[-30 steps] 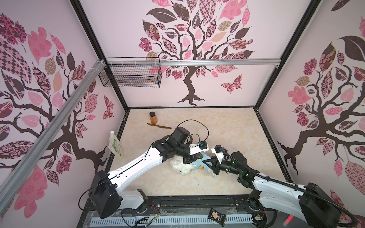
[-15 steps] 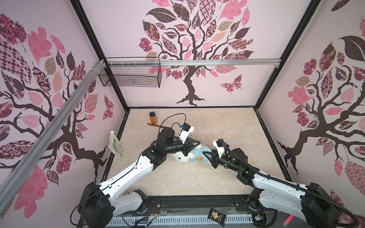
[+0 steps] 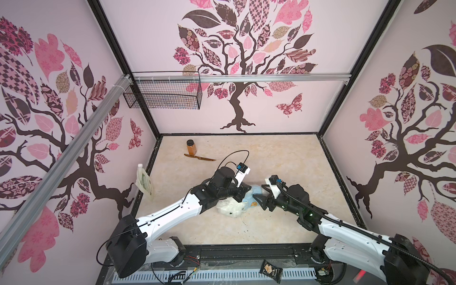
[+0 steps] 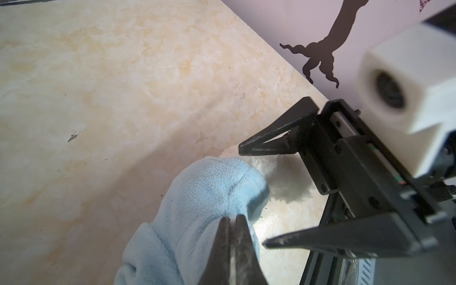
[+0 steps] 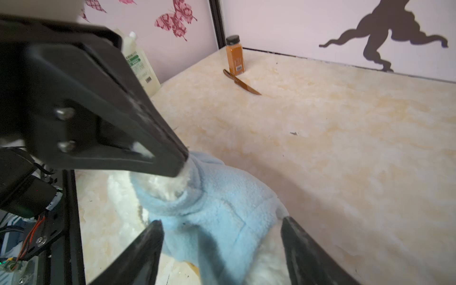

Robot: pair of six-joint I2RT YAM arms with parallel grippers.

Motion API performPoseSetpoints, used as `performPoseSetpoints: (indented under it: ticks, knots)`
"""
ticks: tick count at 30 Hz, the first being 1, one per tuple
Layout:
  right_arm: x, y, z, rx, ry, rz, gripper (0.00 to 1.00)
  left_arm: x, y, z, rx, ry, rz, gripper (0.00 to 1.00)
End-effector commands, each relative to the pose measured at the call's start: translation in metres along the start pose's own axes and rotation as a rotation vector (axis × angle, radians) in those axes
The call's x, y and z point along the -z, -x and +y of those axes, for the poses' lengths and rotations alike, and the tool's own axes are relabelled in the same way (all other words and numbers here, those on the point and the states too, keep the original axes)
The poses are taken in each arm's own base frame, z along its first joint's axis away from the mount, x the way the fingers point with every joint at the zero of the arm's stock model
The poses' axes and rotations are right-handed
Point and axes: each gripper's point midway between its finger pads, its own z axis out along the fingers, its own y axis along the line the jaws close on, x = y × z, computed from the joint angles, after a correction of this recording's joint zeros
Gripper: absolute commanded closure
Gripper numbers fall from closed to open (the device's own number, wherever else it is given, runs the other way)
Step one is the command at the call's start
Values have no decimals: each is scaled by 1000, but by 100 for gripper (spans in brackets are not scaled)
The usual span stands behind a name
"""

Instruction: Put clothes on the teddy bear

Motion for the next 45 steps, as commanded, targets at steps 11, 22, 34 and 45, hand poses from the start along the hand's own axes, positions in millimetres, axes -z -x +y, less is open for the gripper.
performPoseSetpoints:
  ticks: [11,22,34,45]
  knots:
    - [-8,35,37,175,76,-178,24,4,26,-15,158,-54,-40,100]
    - [-41,2,16,112,3,-119,44,12,35,-29,185,-114,-48,100]
    - [-38,-76,-15,10,-122,55,43,62,103,-76,309,-384,-205,100]
    - [-34,-75,-13,21,-118,66,34,67,108,-62,364,-372,-231,100]
